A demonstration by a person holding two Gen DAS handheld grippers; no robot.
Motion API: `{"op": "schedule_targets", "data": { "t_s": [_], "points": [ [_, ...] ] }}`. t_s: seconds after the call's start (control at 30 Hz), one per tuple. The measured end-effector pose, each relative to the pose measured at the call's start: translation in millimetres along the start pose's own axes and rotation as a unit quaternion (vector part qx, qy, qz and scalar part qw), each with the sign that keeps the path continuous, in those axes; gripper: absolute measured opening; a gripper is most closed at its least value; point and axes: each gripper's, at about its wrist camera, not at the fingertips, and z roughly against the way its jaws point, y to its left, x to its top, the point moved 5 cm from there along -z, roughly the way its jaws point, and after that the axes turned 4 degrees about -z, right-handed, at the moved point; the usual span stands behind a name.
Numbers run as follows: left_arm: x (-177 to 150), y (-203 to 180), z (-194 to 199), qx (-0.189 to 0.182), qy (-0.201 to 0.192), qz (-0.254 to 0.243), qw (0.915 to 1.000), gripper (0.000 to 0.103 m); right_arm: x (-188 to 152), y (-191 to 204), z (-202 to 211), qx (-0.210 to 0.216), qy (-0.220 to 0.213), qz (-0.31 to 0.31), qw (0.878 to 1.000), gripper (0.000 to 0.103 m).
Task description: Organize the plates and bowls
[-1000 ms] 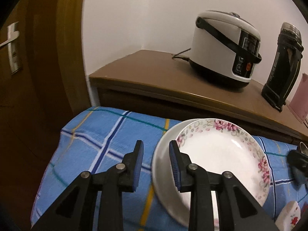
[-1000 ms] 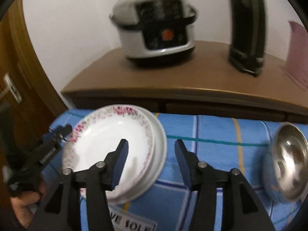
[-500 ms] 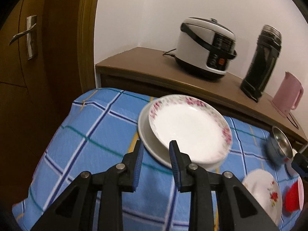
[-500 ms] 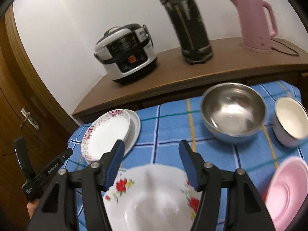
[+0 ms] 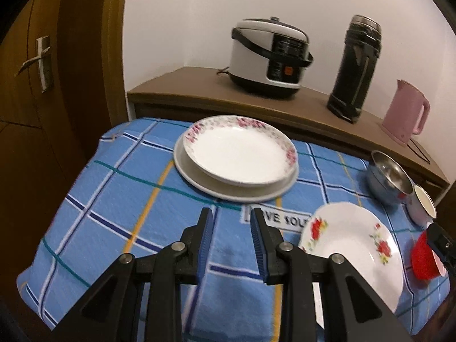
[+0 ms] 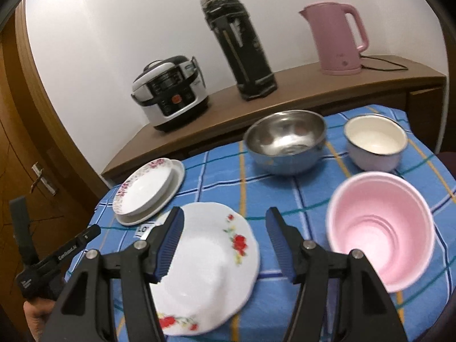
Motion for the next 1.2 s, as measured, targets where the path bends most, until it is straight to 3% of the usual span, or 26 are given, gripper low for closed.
{"op": "schedule_targets", "data": {
  "t_s": [0.27, 0.87, 1.2],
  "points": [
    [-17, -26, -2, -0.014, 0.025, -0.026, 0.9993, 0.03, -18, -10, 9, 0.0, 0.01, 0.008, 1.0, 0.06],
    [-29, -48, 7, 0.006, 0.03, -0.068, 0.9972, 0.032, -37, -25, 25, -0.001, 0.011, -0.005, 1.0, 0.06],
    [-35, -47, 2, -0.015, 0.041, -0.052, 0.9977, 0.032, -40, -28, 25, -0.017, 0.006, 0.002, 1.0, 0.06]
  ]
}}
